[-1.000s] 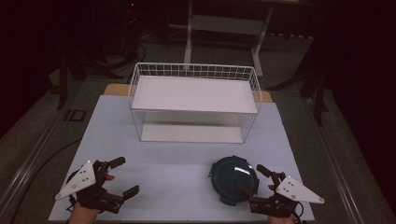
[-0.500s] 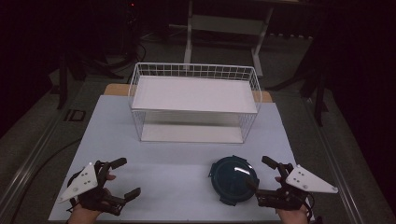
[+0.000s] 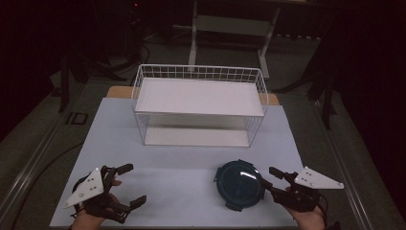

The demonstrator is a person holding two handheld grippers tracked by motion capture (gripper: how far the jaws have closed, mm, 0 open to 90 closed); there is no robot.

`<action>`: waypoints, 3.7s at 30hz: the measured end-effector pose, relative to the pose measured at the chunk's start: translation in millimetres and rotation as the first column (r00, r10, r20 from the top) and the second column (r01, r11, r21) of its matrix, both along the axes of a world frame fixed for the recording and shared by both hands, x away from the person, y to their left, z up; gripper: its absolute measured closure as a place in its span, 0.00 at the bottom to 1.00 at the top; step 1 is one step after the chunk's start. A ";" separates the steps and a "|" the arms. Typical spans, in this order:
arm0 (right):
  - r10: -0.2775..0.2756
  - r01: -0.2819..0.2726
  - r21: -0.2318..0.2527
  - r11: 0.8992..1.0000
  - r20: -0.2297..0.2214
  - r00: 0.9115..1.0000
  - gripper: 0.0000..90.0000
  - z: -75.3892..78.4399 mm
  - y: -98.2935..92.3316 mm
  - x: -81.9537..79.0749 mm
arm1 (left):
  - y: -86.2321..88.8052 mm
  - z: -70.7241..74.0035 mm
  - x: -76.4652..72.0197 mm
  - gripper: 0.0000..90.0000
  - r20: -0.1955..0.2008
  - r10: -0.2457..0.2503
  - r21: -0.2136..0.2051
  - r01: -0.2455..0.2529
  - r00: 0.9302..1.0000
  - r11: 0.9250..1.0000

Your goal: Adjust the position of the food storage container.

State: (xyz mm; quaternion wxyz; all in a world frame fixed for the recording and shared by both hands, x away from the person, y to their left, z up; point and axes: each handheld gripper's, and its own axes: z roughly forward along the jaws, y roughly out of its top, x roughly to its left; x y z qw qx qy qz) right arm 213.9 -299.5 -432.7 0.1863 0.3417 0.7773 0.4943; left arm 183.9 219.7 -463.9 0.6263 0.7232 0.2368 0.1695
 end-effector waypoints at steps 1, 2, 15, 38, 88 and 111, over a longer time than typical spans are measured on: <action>0.004 -0.004 -0.008 1.000 -0.013 1.000 0.60 -3.6 -2.1 0.0 | -0.1 -0.1 0.0 0.00 -0.002 -0.003 0.000 0.003 1.000 1.000; 0.002 -0.002 -0.020 1.000 -0.025 1.000 0.61 -7.1 -3.2 -0.3 | -0.4 -0.3 0.1 0.00 -0.003 -0.004 0.001 0.004 1.000 1.000; -0.048 0.030 -0.122 0.992 -0.141 0.989 0.94 -43.9 -21.4 -2.3 | -1.6 -1.7 0.8 0.00 -0.010 -0.012 0.008 0.013 1.000 1.000; -0.018 -0.007 -0.107 0.994 -0.228 0.973 1.00 -61.8 -12.6 7.6 | -3.3 -3.0 1.6 0.00 -0.014 -0.027 0.017 0.027 1.000 0.999; 0.101 -0.107 -0.008 0.994 -0.261 0.960 1.00 -61.0 47.7 46.2 | -5.9 -5.6 3.8 0.00 -0.028 -0.035 0.020 0.035 0.999 0.999; 0.357 -0.362 0.034 0.931 -0.282 0.891 1.00 -56.8 111.8 3.3 | -3.8 -5.5 3.1 0.00 -0.030 -0.033 0.018 0.034 0.999 0.999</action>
